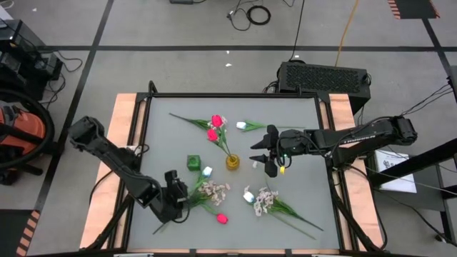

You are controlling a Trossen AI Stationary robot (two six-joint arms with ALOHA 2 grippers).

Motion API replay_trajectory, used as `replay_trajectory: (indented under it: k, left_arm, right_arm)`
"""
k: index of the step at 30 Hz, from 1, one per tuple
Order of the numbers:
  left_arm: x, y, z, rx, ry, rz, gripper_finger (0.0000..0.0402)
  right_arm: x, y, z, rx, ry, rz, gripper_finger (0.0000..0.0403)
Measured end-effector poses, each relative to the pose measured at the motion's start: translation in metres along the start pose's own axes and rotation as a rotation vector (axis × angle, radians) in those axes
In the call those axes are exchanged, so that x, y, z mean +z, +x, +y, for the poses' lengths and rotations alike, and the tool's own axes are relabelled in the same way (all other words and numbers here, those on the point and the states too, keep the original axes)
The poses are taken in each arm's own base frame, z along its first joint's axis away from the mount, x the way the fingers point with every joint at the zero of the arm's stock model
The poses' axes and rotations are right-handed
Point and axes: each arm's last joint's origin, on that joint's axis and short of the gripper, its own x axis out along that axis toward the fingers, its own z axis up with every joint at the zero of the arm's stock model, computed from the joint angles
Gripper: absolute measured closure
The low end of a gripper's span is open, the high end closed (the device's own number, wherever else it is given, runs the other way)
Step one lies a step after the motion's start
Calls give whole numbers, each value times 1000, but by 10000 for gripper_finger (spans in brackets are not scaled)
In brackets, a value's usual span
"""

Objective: Sort flowers into vase by color
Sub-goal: Put the pink flower into the yellow flower vase

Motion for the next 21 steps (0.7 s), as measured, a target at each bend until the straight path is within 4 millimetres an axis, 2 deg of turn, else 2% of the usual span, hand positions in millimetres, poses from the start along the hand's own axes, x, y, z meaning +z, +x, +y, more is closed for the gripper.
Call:
replay_trajectory:
  k: [9,13,21]
  left_arm:
    - [-16,14,13,41,-25,35,158]
    - [-20,18,12,28,-13,72,158]
    - [-29,37,5,23,157,160,158]
  right_arm:
    - [0,-4,1,8,58,6,216]
    - [1,-18,10,101,112,17,216]
    - [3,-46,26,200,122,-14,216]
